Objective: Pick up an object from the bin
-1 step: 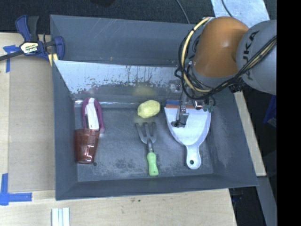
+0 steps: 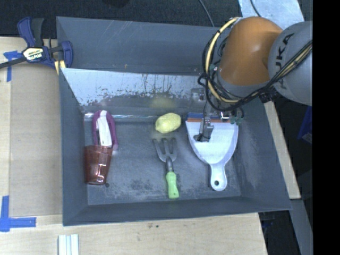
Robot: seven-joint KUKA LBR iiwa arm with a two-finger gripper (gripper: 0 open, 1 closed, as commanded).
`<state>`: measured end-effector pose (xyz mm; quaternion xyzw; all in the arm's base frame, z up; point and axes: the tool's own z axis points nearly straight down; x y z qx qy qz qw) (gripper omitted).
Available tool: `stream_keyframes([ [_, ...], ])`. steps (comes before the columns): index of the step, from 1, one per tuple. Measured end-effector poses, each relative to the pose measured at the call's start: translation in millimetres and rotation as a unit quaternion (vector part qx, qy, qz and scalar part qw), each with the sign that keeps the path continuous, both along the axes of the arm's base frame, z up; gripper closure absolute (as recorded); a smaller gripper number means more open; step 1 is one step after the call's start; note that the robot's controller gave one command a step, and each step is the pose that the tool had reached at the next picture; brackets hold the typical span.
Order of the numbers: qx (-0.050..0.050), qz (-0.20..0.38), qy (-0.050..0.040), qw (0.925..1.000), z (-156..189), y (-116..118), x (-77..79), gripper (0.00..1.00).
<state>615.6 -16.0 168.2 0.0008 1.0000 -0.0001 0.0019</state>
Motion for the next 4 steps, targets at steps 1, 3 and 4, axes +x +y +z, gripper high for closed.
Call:
stream_keyframes([
  [1,0.0,0.236,0.0023,0.9718,-69.6,35.2,-21.2,0.0],
  [3,-0.001,0.428,-0.0004,0.9039,-47.4,53.6,-18.0,0.0],
  [4,-0.003,0.543,-0.0034,0.8397,-98.4,65.1,-30.6,0.0],
])
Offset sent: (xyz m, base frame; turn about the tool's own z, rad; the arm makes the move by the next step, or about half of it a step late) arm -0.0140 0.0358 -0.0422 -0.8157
